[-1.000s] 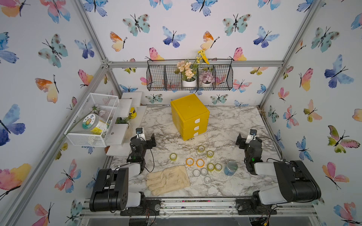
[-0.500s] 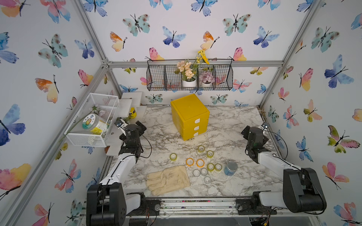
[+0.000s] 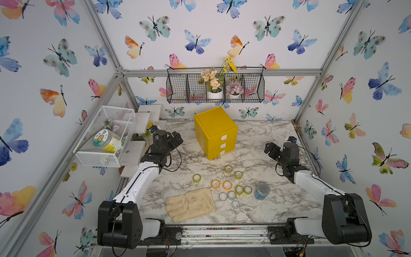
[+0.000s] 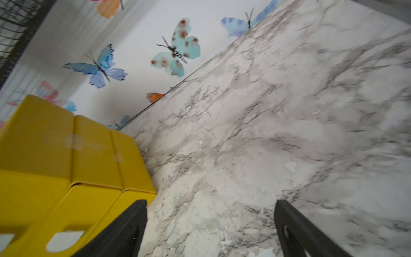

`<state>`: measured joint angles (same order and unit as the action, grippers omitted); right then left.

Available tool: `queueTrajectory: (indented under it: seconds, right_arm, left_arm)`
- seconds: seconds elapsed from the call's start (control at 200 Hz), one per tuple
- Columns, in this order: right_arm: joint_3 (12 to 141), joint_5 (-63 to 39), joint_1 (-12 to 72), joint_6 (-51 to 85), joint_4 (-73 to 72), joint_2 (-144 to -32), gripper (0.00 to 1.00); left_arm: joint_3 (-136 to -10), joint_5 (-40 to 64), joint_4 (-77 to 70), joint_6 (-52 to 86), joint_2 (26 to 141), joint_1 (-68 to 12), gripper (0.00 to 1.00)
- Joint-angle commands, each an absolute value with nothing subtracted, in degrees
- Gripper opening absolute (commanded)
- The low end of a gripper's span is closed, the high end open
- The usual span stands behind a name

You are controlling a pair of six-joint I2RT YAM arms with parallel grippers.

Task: Place the transparent tape into the drawer according to color
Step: Open the drawer in the storage box.

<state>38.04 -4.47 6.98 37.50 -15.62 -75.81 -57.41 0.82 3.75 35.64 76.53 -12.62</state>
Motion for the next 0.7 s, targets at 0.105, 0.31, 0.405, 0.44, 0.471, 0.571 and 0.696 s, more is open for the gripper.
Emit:
queueTrajectory:
  seconds: [0.105, 0.31, 0.405, 0.44, 0.471, 0.571, 0.696]
  right_arm:
    - [40.7, -25.0, 7.9, 37.6, -21.3, -76.1, 0.87]
    - [43.8, -25.0, 13.2, 37.0, -20.8, -79.9, 0.86]
    - [45.6, -25.1, 14.3, 36.7, -19.9, -81.7, 0.85]
    - [46.3, -25.4, 14.5, 36.7, -19.4, -82.3, 0.85]
    - [46.7, -25.6, 14.7, 36.7, -19.1, -82.7, 0.85]
    - [47.6, -25.8, 16.0, 36.8, -19.2, -83.6, 0.83]
    - [47.9, -27.1, 18.7, 39.6, -23.6, -85.4, 0.77]
  left_arm:
    - [-65.5, 8.5, 4.0, 29.4, 83.1, -18.3, 0.99]
    - [-74.5, -1.8, 5.4, 26.6, 90.3, -18.0, 0.99]
    - [-79.3, -0.7, 6.5, 24.9, 94.2, -17.1, 0.99]
    - [-81.4, -0.2, 7.6, 24.1, 95.9, -17.1, 0.99]
    - [-82.7, 0.8, 8.6, 23.6, 97.2, -17.1, 0.98]
    - [-85.2, 3.5, 11.9, 23.5, 99.8, -17.3, 0.93]
    - [-78.8, 5.2, 6.7, 25.8, 97.2, -17.5, 0.93]
